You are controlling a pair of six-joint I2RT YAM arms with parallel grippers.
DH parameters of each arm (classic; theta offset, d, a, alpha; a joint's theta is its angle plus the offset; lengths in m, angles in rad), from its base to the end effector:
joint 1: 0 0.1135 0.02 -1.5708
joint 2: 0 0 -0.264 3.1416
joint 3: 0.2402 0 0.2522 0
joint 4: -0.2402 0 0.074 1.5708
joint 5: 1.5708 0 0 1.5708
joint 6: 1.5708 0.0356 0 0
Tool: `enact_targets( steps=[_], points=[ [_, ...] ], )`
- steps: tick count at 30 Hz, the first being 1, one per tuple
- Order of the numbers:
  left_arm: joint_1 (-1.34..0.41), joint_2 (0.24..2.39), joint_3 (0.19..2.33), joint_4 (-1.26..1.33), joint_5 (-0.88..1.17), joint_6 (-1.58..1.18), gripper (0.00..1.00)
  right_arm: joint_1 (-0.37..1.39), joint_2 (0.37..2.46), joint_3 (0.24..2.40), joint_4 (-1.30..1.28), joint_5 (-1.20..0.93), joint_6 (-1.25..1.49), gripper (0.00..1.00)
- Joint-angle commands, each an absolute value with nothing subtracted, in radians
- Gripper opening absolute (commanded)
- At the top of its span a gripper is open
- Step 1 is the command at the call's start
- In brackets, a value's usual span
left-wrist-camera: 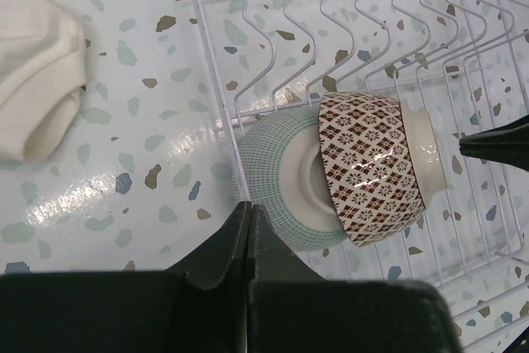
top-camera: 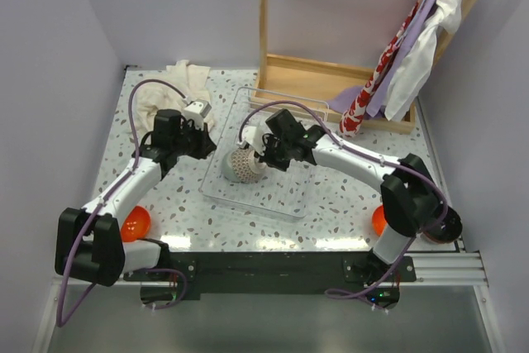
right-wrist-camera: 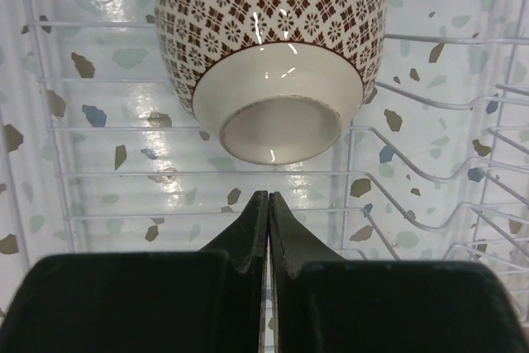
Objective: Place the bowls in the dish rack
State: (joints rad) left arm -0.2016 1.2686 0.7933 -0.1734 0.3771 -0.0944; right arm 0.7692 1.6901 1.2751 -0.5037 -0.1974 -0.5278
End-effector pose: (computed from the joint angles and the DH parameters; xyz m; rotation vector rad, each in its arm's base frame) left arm 0.2639 -0.0673 0.2421 0.3287 2.2033 -0.5810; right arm 0.2580 0.2595 0.2452 -1.5741 1.9388 0.3470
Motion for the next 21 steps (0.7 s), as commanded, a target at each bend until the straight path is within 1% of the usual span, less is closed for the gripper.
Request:
enact_targets(
  steps=[1,9,21],
  points=[
    [-0.178,1.249,0.787,-0.135,0.342,-0.094,0.00,0.759,1.709,1.333,-0.469,-0.196,-0.534,0.00],
    [-0.176,1.256,0.753,-0.117,0.409,-0.127,0.00,0.761,1.761,1.419,-0.482,-0.245,-0.515,0.00],
    [-0.176,1.249,0.736,-0.117,0.432,-0.196,0.00,0.798,1.851,1.520,-0.497,-0.273,-0.499,0.00]
  ],
)
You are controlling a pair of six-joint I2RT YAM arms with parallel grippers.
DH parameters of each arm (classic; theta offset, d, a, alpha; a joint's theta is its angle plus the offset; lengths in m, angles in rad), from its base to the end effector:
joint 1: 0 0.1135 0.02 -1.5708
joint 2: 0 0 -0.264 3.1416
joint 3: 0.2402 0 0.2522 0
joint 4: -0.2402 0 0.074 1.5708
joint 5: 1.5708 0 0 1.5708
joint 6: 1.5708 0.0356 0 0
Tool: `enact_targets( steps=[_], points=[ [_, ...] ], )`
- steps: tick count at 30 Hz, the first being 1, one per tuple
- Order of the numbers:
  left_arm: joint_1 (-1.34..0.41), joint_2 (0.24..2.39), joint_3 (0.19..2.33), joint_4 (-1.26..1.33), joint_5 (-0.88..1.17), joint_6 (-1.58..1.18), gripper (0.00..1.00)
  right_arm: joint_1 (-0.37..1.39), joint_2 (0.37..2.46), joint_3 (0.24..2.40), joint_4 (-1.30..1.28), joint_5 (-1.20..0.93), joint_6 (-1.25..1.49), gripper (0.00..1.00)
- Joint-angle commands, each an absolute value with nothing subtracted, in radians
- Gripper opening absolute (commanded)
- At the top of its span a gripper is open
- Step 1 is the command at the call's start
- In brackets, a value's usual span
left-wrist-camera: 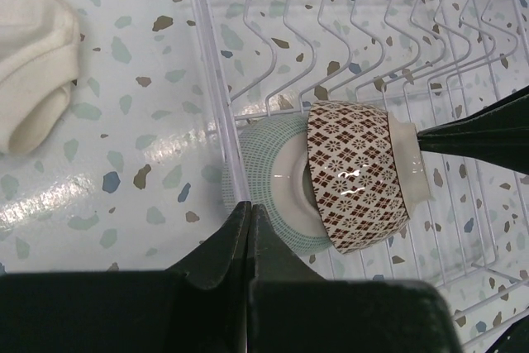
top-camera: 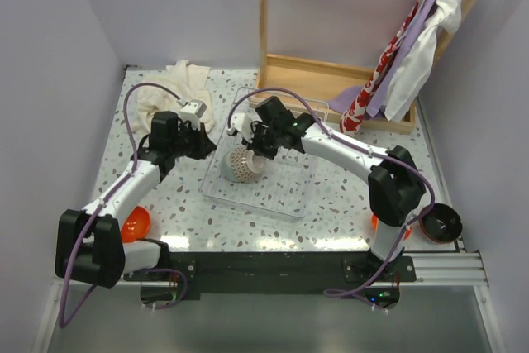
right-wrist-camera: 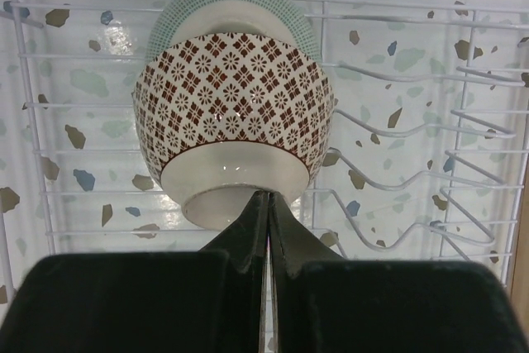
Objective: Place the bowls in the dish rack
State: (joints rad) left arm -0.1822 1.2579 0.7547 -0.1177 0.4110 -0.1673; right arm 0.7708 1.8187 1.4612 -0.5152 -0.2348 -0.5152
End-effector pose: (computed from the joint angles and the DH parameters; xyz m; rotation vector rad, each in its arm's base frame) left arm 0.2620 -0.0627 0.2371 0.2514 2.1911 -0.6462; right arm 0.2848 0.2882 0.2567 -1.5528 1.8972 0.4001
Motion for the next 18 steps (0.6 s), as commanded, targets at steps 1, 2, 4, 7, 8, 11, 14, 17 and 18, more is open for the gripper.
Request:
enact_targets(
  steps=[1,2,4,7,8,11,14,17,18],
  points=[
    [-0.176,1.244,0.736,-0.120,0.437,-0.198,0.00,0.805,1.853,1.520,-0.494,-0.273,-0.494,0.00],
    [-0.176,1.243,0.730,-0.120,0.466,-0.198,0.00,0.816,1.858,1.529,-0.489,-0.273,-0.489,0.00],
    [-0.176,1.238,0.723,-0.121,0.471,-0.207,0.00,0.833,1.862,1.540,-0.488,-0.272,-0.483,0.00],
    [-0.176,1.230,0.710,-0.115,0.480,-0.215,0.00,0.851,1.870,1.546,-0.483,-0.268,-0.477,0.00],
    [-0.176,1.229,0.707,-0.117,0.483,-0.216,0.00,0.854,1.871,1.549,-0.482,-0.267,-0.477,0.00],
    [-0.176,1.221,0.695,-0.114,0.488,-0.224,0.00,0.865,1.887,1.557,-0.471,-0.261,-0.472,0.00],
    [-0.176,1.213,0.692,-0.112,0.494,-0.229,0.00,0.873,1.911,1.577,-0.463,-0.256,-0.466,0.00],
    [-0.176,1.210,0.687,-0.103,0.502,-0.236,0.00,0.880,1.933,1.604,-0.468,-0.241,-0.462,0.00],
    [-0.176,1.207,0.692,-0.103,0.503,-0.238,0.00,0.884,1.933,1.609,-0.469,-0.235,-0.460,0.00]
  ],
)
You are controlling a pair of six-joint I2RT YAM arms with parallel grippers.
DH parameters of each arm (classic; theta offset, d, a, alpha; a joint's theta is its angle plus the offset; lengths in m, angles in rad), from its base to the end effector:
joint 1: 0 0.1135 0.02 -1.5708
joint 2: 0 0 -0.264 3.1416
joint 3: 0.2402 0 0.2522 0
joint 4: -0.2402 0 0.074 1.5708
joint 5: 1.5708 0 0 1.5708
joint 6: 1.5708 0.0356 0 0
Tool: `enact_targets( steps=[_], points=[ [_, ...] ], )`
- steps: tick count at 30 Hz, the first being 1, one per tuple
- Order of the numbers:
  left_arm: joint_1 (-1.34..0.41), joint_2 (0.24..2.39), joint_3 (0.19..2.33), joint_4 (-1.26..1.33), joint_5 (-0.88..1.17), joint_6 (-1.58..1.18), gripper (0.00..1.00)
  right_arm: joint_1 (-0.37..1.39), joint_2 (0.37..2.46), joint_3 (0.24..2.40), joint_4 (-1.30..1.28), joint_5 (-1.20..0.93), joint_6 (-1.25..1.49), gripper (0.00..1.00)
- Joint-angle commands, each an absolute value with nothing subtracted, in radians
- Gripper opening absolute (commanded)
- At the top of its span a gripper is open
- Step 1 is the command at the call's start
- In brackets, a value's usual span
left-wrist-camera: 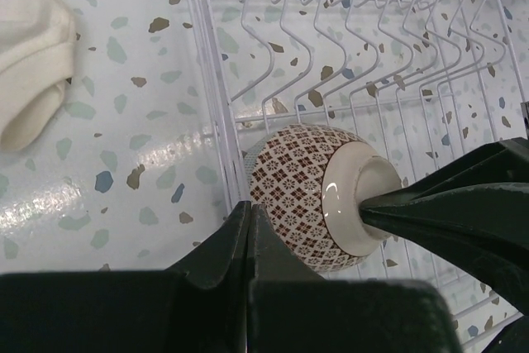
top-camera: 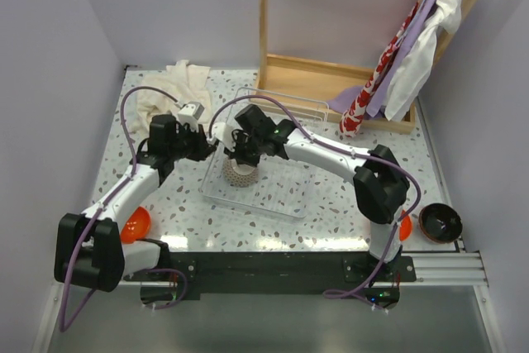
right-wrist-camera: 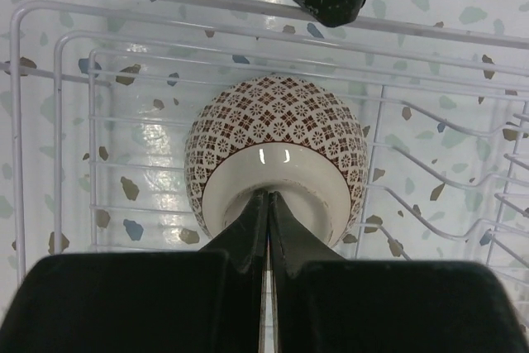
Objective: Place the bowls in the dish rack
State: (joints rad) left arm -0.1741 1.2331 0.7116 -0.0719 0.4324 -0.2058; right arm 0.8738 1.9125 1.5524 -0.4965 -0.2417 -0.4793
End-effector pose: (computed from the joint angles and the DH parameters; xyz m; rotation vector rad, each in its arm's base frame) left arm 0.2564 -0.0602 0.2331 0.2187 2.1707 -0.6849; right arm 0.2695 0.3352 0.2500 -1.6184 1.8385 0.4703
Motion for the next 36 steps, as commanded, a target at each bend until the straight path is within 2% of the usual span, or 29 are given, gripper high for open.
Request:
enact_targets(
  steps=[1,4,8,9,10,13,14,16,18,21,27,36],
  points=[
    [-0.175,1.204,0.698,-0.100,0.508,-0.236,0.00,0.884,1.930,1.615,-0.469,-0.229,-0.460,0.00],
    [-0.169,1.192,0.767,-0.103,0.547,-0.248,0.24,0.882,1.887,1.608,-0.494,-0.192,-0.471,0.00],
    [-0.166,1.193,0.902,-0.152,0.563,-0.230,0.36,0.854,1.769,1.546,-0.534,-0.167,-0.479,0.00],
    [-0.164,1.195,0.954,-0.169,0.560,-0.224,0.37,0.842,1.719,1.531,-0.540,-0.149,-0.477,0.07],
    [-0.164,1.193,0.978,-0.198,0.561,-0.215,0.40,0.835,1.694,1.504,-0.549,-0.138,-0.476,0.29],
    [-0.156,1.181,1.090,-0.329,0.481,-0.128,0.45,0.807,1.605,1.454,-0.581,-0.112,-0.460,0.45],
    [-0.153,1.174,1.118,-0.377,0.432,-0.050,0.48,0.799,1.580,1.445,-0.603,-0.107,-0.453,0.53],
    [-0.152,1.146,1.176,-0.530,0.286,0.050,0.56,0.772,1.521,1.419,-0.624,-0.104,-0.430,0.58],
    [-0.150,1.105,1.181,-0.663,0.195,0.182,0.56,0.741,1.482,1.396,-0.650,-0.103,-0.419,0.64],
    [-0.150,1.048,1.158,-0.854,0.095,0.316,0.57,0.712,1.416,1.356,-0.683,-0.097,-0.420,0.66],
    [-0.150,0.960,1.063,-1.141,-0.103,0.390,0.57,0.658,1.364,1.298,-0.675,-0.090,-0.362,0.67],
    [-0.100,0.974,0.879,-1.210,-0.094,0.387,0.56,0.647,1.371,1.308,-0.680,-0.114,-0.377,0.67]
  ],
)
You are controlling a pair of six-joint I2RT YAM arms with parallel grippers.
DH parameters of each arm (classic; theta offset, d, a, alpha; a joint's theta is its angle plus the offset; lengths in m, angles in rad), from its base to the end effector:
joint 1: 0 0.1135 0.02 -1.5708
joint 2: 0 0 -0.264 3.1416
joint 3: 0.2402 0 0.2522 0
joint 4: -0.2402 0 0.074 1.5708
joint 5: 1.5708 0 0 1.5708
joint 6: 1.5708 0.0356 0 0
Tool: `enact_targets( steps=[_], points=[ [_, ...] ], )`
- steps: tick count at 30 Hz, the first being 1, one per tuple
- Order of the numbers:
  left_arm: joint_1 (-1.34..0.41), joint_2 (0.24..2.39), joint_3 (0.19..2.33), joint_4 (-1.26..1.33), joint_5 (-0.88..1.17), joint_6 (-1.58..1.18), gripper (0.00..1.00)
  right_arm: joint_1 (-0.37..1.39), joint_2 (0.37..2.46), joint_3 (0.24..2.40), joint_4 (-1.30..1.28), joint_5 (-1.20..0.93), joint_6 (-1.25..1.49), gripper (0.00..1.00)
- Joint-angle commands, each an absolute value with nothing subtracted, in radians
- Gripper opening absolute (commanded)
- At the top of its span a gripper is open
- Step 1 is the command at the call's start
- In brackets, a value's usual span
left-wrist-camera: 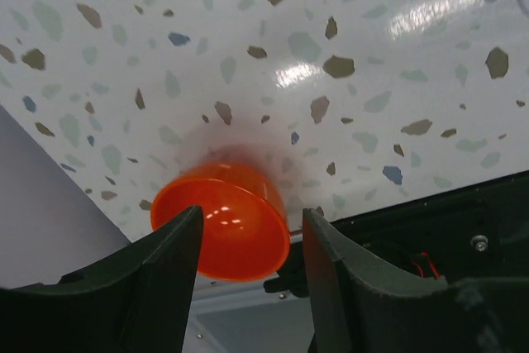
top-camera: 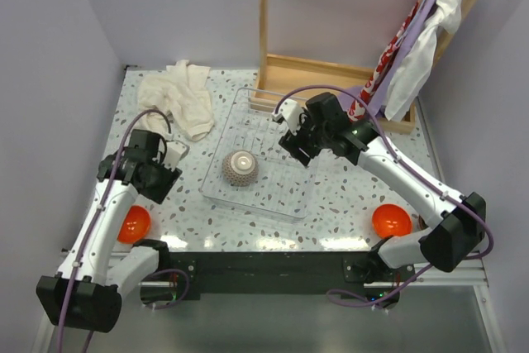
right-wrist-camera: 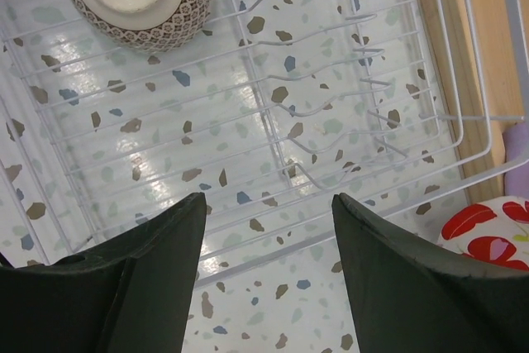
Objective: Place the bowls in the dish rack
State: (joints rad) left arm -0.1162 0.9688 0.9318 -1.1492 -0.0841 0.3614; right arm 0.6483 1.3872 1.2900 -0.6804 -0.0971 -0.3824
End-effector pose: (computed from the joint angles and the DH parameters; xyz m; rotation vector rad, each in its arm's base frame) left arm 0.1579 -0.0154 0.2805 0.6319 2.6914 0.1813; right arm 0.2366 0.1835 0.3322 -1.2031 2.0268 0.2443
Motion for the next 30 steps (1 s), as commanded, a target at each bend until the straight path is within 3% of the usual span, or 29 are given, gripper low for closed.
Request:
enact_targets(
  steps=[1,30],
  points=[
    [-0.095,0.983,0.870,-1.203,-0.095,0.384,0.56,0.649,1.373,1.308,-0.678,-0.114,-0.379,0.66],
    [-0.029,1.190,0.675,-1.005,-0.234,0.396,0.43,0.635,1.373,1.322,-0.681,-0.084,-0.396,0.66]
  ],
)
